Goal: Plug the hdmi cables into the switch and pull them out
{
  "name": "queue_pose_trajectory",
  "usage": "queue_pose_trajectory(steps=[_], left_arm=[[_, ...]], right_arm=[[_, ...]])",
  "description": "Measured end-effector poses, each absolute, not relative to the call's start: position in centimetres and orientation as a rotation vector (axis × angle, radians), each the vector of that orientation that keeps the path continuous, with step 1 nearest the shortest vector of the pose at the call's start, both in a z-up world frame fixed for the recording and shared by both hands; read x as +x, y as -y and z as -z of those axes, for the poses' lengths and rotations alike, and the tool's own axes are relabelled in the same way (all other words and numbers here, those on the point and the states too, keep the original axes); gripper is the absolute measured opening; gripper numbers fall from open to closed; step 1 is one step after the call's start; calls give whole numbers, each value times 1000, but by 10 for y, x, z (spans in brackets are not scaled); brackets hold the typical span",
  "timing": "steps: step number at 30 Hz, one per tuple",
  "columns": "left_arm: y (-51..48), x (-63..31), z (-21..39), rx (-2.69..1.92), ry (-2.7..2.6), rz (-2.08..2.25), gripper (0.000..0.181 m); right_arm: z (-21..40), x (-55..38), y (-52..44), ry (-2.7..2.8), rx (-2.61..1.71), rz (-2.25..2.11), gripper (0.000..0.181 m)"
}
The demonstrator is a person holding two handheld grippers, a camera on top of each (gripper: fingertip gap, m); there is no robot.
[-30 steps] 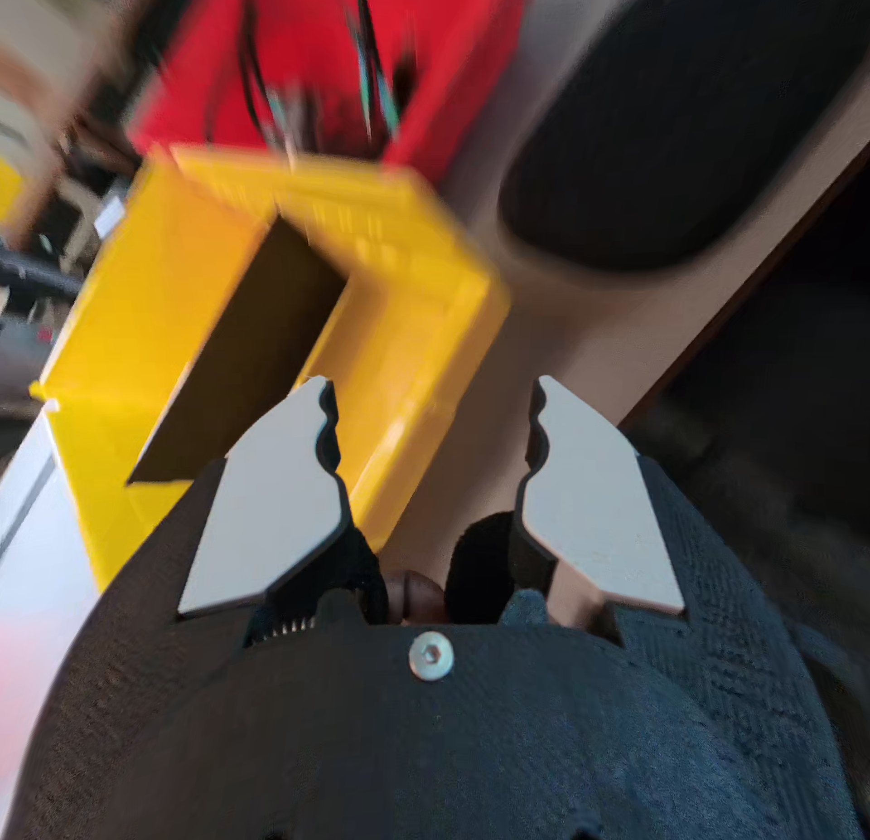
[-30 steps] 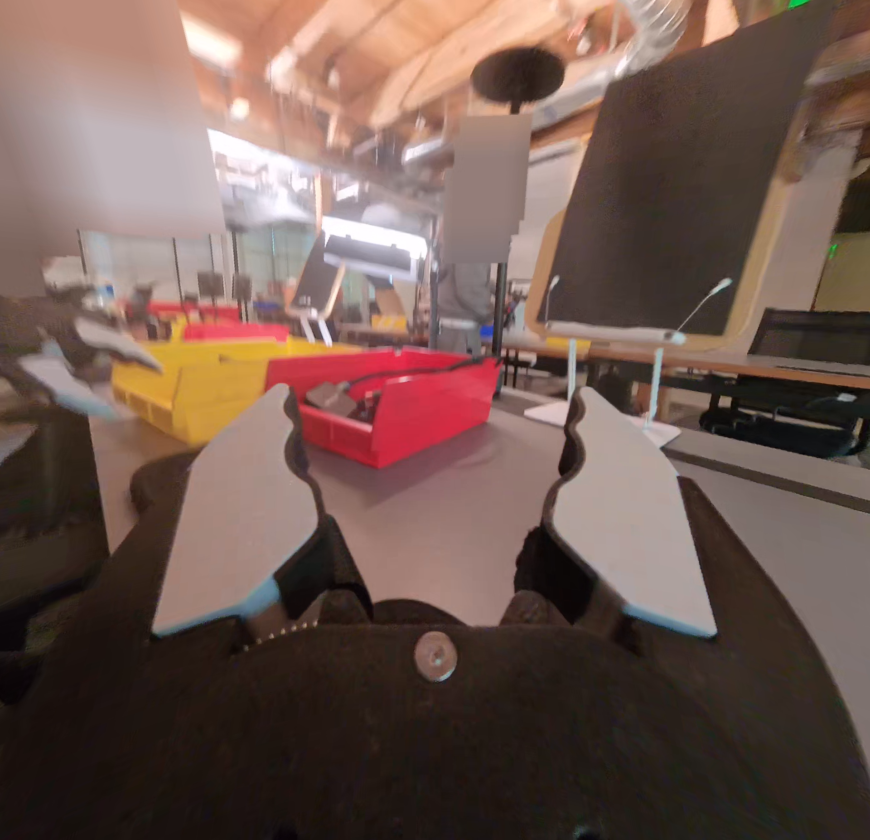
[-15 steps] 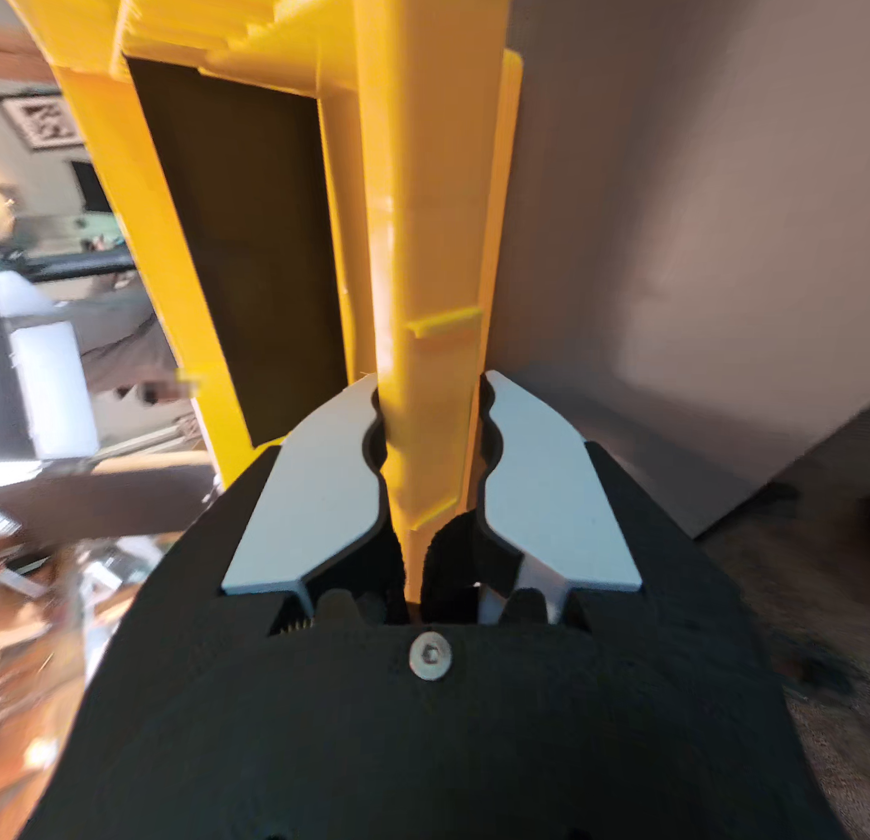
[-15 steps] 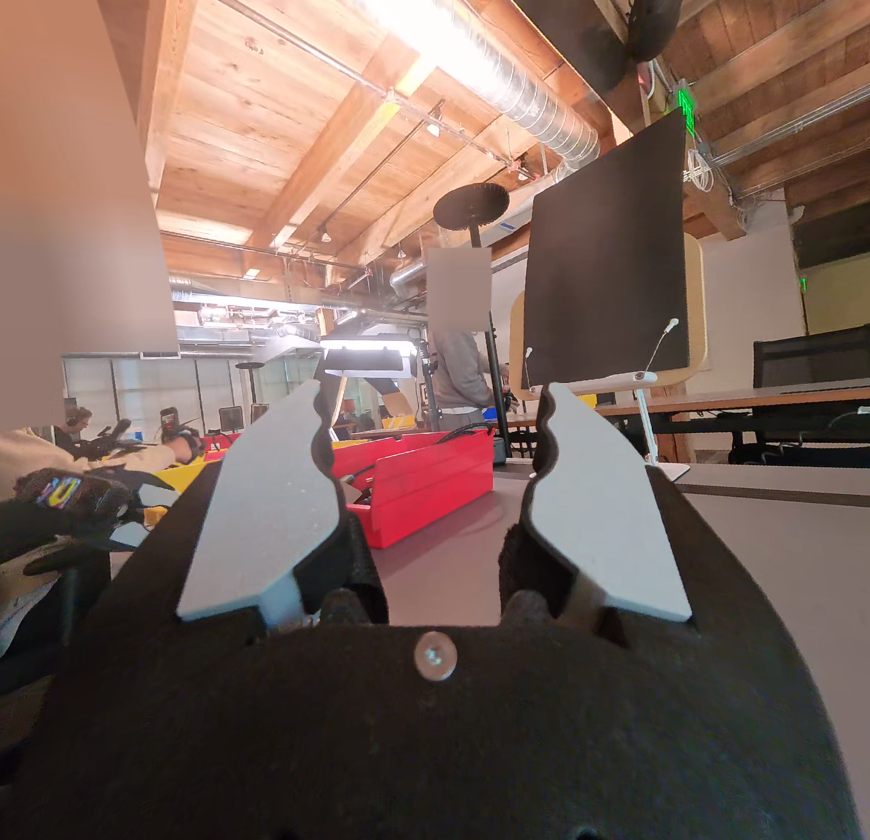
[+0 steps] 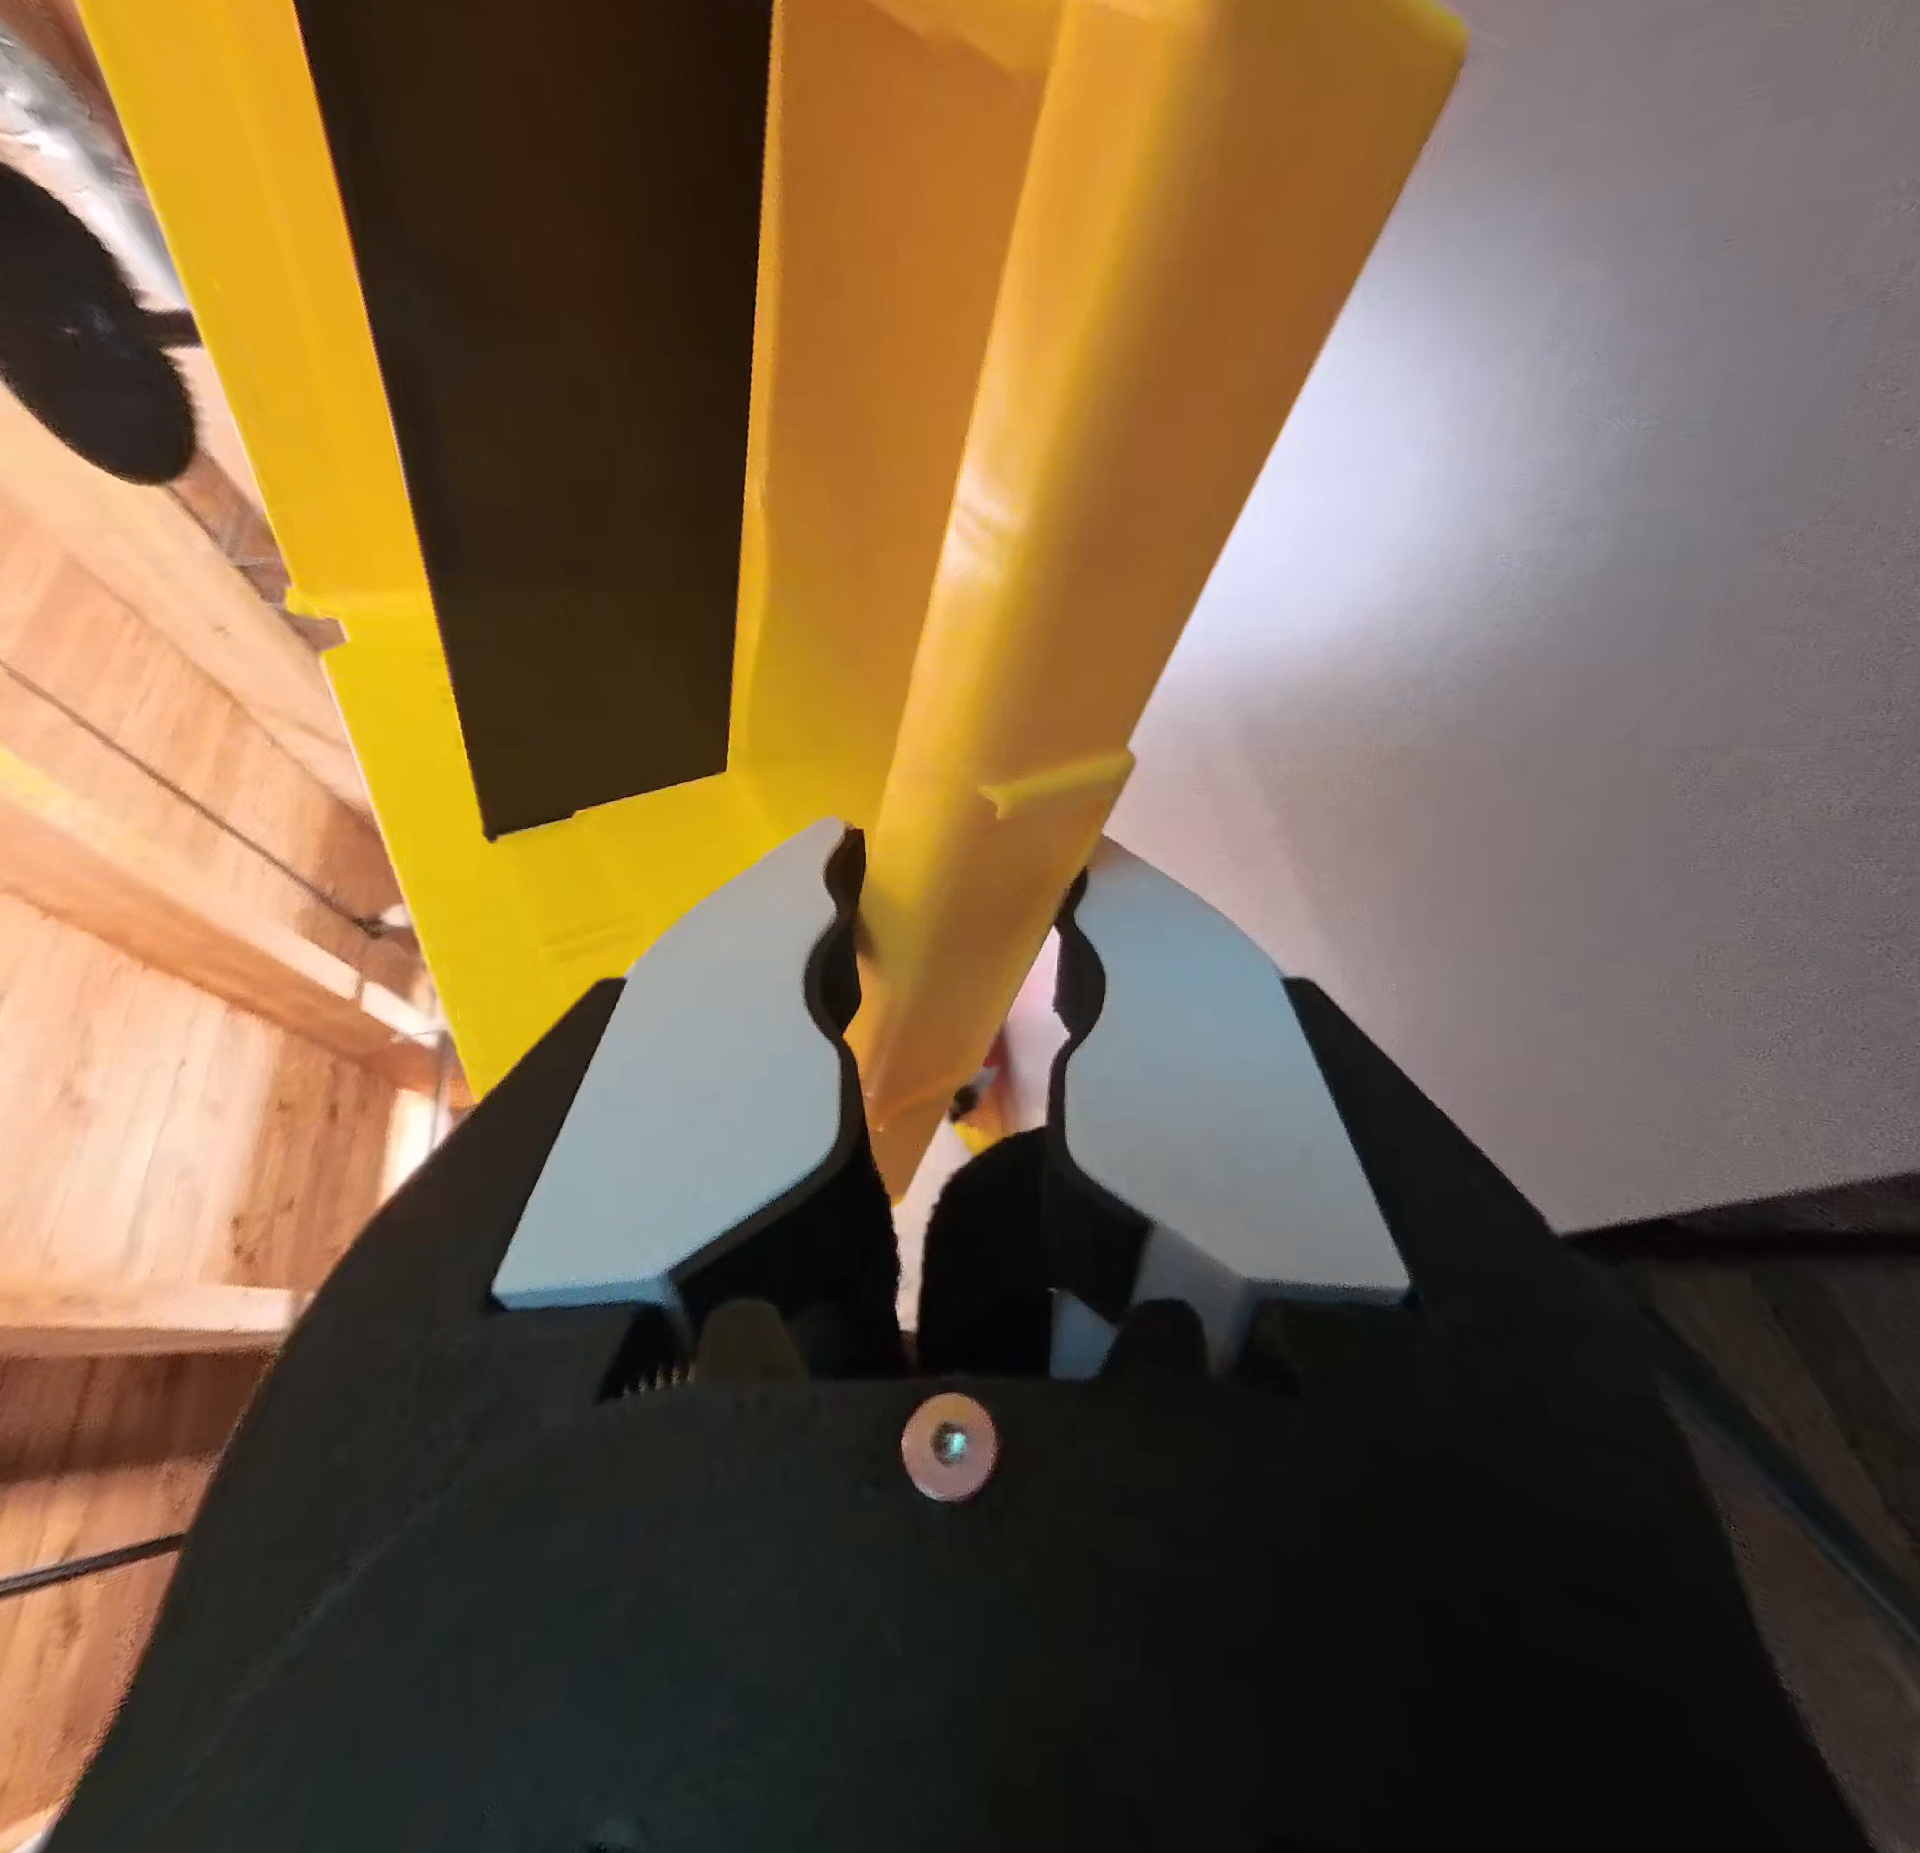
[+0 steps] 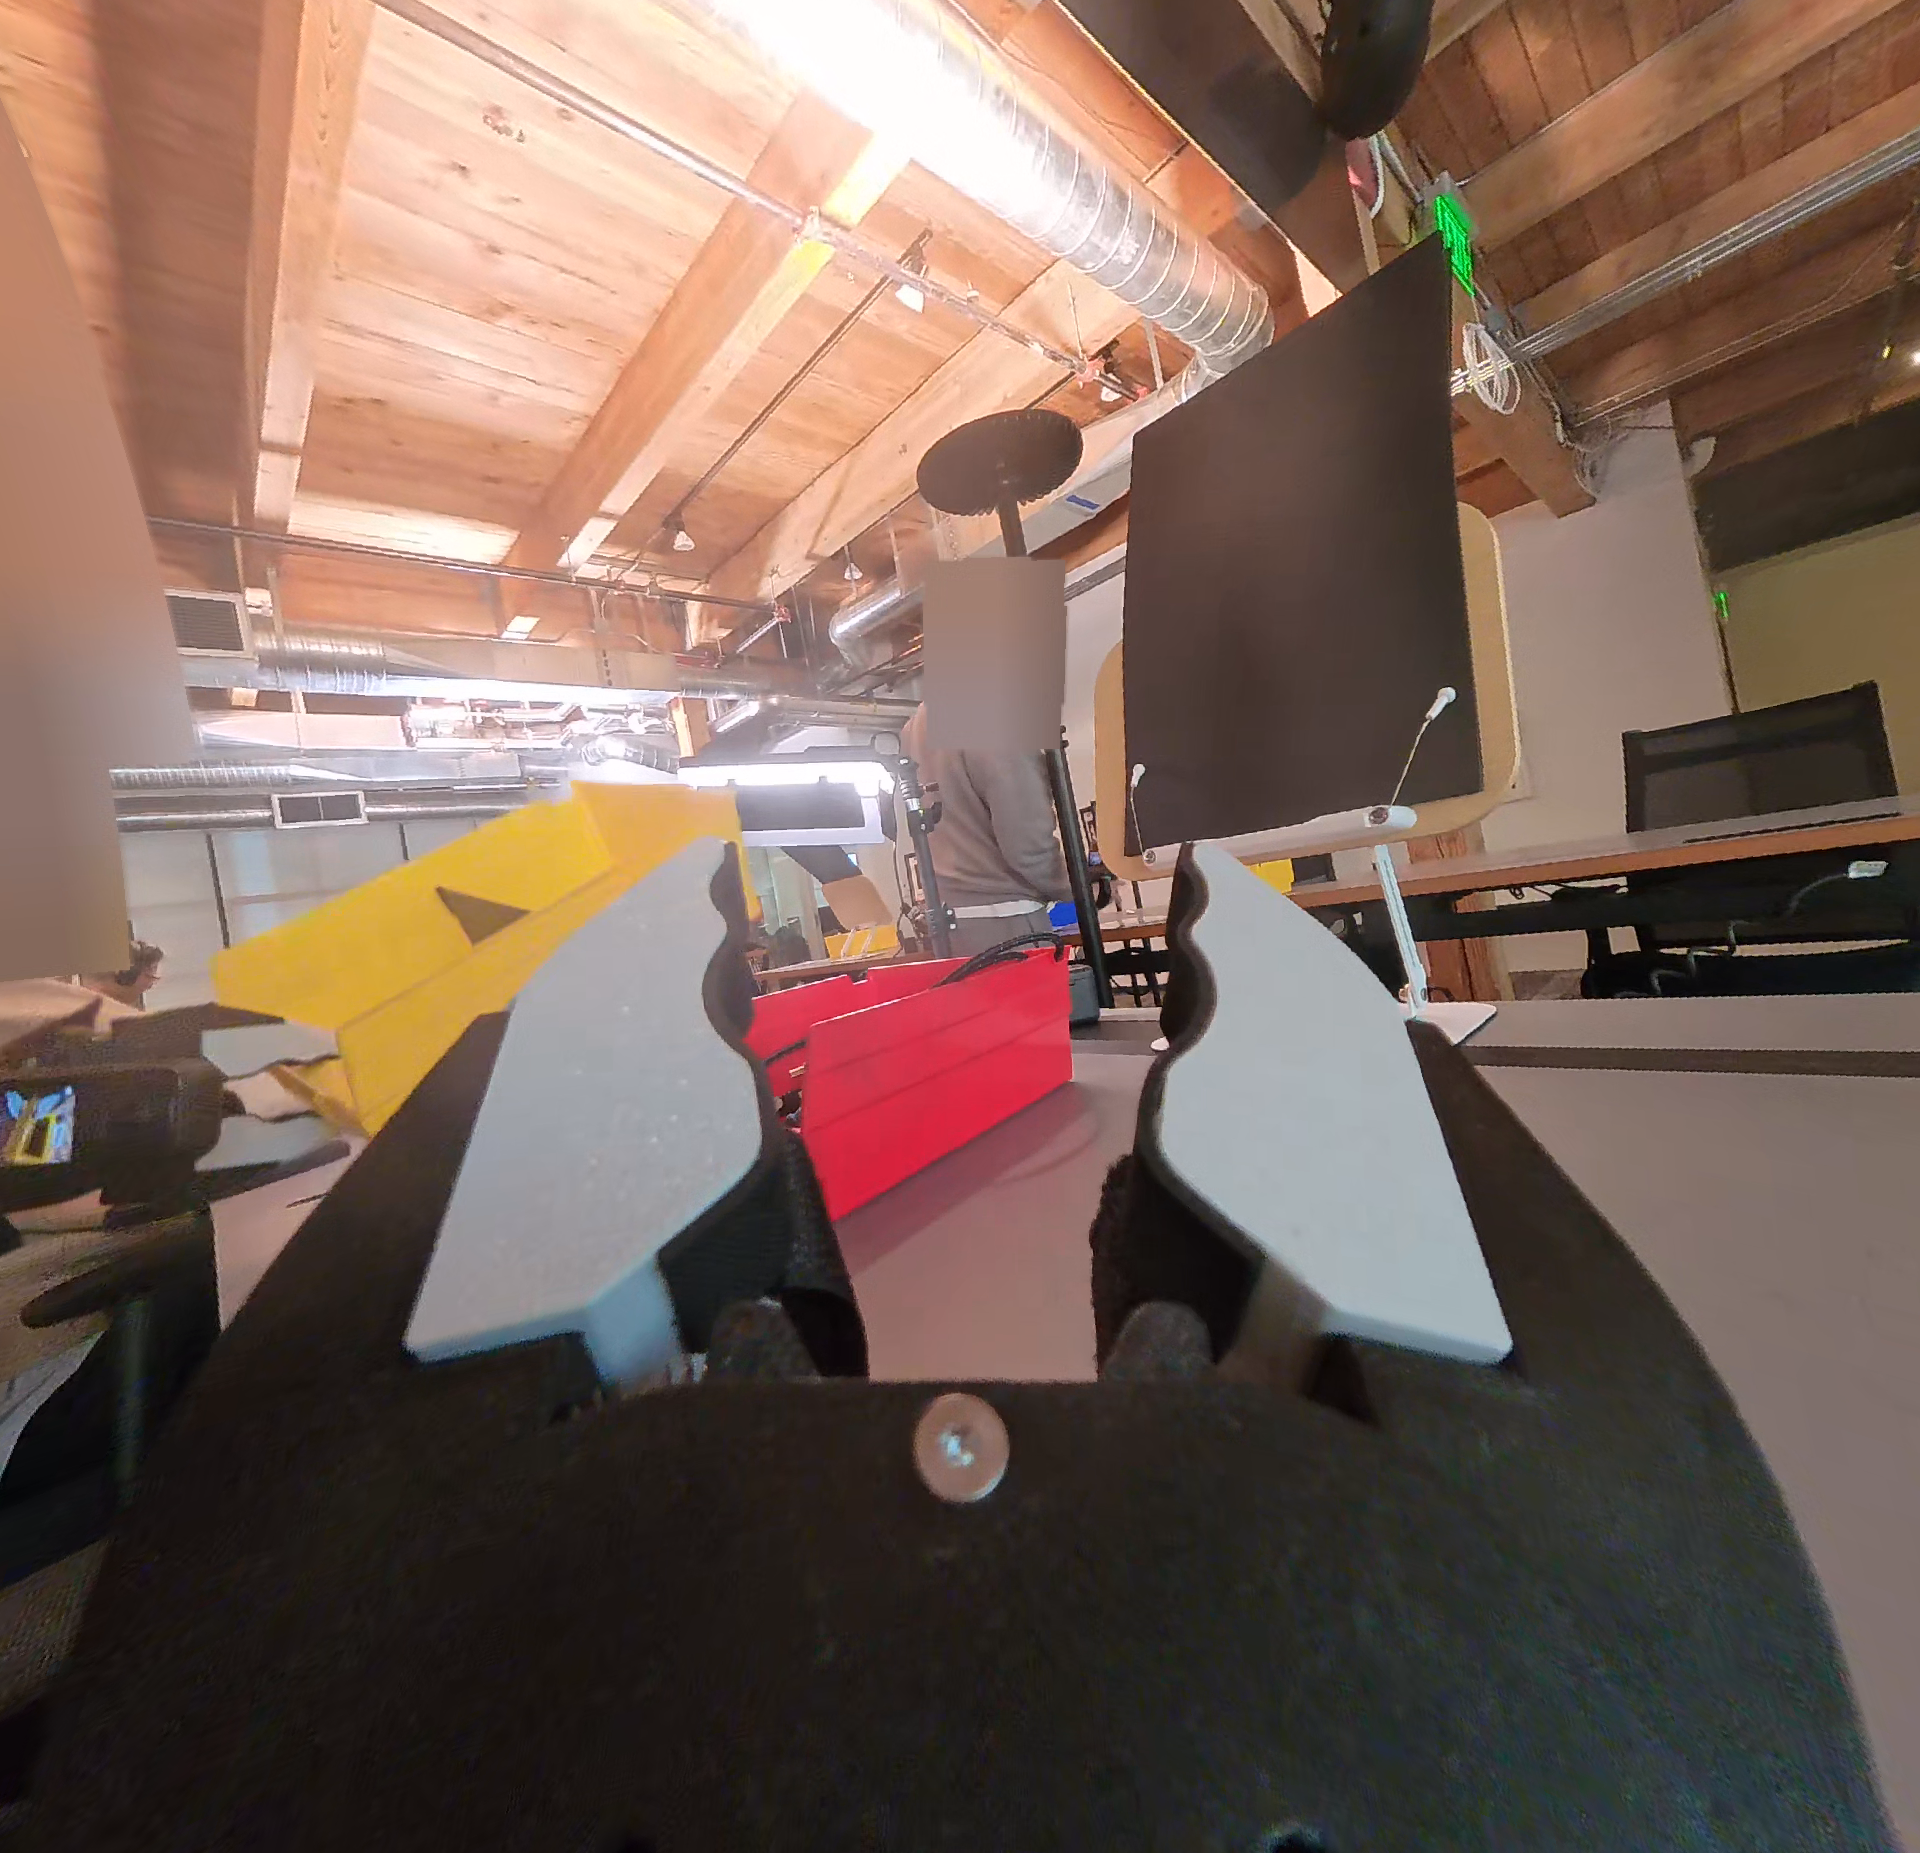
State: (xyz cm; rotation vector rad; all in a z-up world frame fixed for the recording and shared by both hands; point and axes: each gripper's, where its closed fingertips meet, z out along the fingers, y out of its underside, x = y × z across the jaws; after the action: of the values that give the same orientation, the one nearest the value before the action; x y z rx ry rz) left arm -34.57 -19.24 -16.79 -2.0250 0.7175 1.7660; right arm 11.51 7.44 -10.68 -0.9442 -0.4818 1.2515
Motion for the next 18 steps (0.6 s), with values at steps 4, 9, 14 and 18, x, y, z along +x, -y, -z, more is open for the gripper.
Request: queue_pose_trajectory(steps=[4, 9, 14, 18], left_arm=[[169, -321, 130, -1886, -688, -1839, 33], [127, -275, 97, -1754, -683, -1727, 32], [85, -228, 83, -1637, -792, -1699, 32], [49, -168, 97, -1600, -902, -1510, 32]], right_arm=[[107, 116, -75, 474, -942, -1249, 77], [106, 118, -77, 455, -943, -1263, 76], [106, 120, -78, 440, -941, -1268, 75], [106, 120, -76, 451, -930, -1258, 75]])
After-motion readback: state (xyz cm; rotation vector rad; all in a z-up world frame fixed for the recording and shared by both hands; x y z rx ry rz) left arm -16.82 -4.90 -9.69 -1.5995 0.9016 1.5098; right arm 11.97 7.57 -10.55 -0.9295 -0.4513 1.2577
